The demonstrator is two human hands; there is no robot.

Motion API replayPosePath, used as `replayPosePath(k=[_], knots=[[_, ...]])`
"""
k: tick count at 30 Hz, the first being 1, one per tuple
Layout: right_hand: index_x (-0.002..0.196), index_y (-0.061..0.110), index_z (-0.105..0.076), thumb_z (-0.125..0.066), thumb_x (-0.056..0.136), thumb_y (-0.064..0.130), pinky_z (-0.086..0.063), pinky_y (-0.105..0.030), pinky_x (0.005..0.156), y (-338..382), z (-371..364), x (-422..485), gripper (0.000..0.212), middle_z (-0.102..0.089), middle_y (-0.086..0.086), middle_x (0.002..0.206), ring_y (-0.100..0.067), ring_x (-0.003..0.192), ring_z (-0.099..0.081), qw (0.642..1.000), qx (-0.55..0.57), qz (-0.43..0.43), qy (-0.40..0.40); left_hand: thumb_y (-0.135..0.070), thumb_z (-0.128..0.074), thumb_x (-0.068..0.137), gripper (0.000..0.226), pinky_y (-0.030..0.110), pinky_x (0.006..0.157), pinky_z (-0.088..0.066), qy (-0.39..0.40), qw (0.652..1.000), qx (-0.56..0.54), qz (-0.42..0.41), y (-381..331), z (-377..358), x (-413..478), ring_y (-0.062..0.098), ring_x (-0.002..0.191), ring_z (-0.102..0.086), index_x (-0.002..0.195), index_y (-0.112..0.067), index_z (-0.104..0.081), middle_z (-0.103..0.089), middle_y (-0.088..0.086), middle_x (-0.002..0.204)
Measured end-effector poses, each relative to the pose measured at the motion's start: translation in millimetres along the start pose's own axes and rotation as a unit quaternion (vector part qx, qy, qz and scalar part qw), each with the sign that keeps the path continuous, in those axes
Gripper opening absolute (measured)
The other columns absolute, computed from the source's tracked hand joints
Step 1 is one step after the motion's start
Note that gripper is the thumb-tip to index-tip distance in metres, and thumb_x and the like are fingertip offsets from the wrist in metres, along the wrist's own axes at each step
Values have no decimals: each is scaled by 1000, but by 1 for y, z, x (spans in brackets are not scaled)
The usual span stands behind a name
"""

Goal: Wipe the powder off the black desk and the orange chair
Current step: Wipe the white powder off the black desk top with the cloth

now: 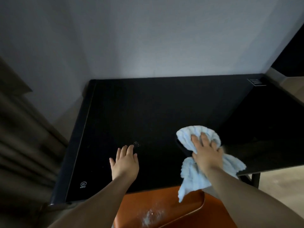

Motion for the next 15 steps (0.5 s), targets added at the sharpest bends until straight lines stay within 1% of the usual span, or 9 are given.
replayPosePath(k=[3, 4, 6, 9, 12, 15], knots=[[144, 38, 0, -57, 87, 29, -35, -47, 94, -18, 29, 3, 81, 3, -5, 154, -37, 131, -20, 996, -50, -37, -58, -27, -25, 101, 48, 45, 118, -7, -6, 1000, -2, -7, -4, 4, 0, 16, 146, -4, 149, -25, -18, -13, -3, 158], [143, 39, -3, -57, 87, 27, -35, -47, 92, -14, 41, 4, 79, 1, -4, 154, -36, 129, -22, 995, -45, -36, -79, -23, -26, 100, 49, 43, 118, -10, -10, 1000, 2, -6, -4, 7, 0, 16, 146, -6, 149, -25, -18, -14, -3, 157], [142, 40, -13, -53, 89, 27, -36, -46, 89, 7, 65, 3, 67, -6, -2, 153, -36, 126, -27, 993, -6, -21, -117, -14, -30, 96, 55, 38, 116, -19, -30, 999, 11, 8, 1, 18, 1, 17, 145, -12, 149, -25, -18, -16, -4, 157], [136, 40, -27, -53, 87, 24, -37, -45, 85, 63, 100, -3, 58, -16, 0, 150, -33, 121, -32, 983, 72, 27, -165, -8, -35, 90, 61, 37, 111, -27, -72, 997, -3, 43, 12, 42, 3, 19, 141, -22, 147, -25, -21, -24, -4, 154], [132, 36, -38, -54, 83, 18, -37, -44, 81, 132, 121, -16, 54, -27, -2, 146, -32, 115, -39, 967, 147, 86, -191, -8, -37, 90, 61, 38, 110, -27, -91, 994, -3, 59, 28, 64, 5, 20, 140, -25, 147, -24, -21, -27, -3, 152], [131, 33, -37, -52, 84, 18, -38, -43, 81, 199, 124, -31, 52, -27, -2, 145, -32, 114, -41, 958, 181, 138, -177, -11, -36, 90, 60, 39, 109, -26, -104, 990, 6, 94, 58, 84, 3, 20, 139, -27, 146, -24, -23, -30, -3, 151]])
Point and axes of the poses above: each hand's wrist, its own x-axis towards the middle knuckle, its own z-axis out of the back of the hand, y = z × x, the point moved 9 cm from there along x, towards the middle knuckle
